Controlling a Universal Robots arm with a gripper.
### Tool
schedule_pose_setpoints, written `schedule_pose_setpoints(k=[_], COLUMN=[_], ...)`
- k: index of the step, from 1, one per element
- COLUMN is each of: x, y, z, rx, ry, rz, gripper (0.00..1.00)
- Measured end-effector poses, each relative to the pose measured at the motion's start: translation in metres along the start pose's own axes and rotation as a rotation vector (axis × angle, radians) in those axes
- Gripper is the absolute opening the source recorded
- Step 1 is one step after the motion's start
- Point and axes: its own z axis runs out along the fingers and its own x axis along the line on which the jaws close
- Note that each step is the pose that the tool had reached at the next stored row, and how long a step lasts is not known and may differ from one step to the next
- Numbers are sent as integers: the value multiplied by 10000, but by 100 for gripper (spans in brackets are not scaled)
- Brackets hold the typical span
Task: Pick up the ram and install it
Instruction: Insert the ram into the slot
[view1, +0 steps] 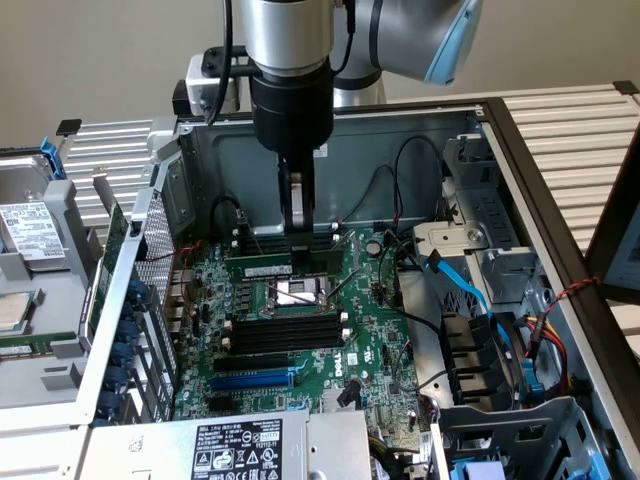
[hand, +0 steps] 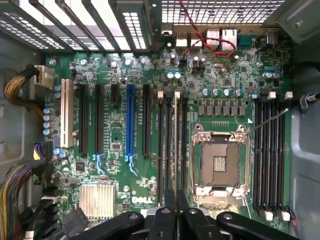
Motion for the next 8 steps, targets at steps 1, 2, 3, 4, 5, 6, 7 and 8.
schedule_pose_setpoints(k=[1,2,3,4,5,6,7,8], x=[-1,-1,-1,-1,-1,-1,-1,-1], y=[0,0,1,1,2,3,3,3], z=[16,28,37,43,49,54,54,54], rx=[0,1,2,2,2,1,0,0], ry=[7,12,18,23,28,32,34,35], rz=[-6,-12,-19,-26,-32,-37,-37,-38], gripper=[13,13,13,13,13,13,13,13])
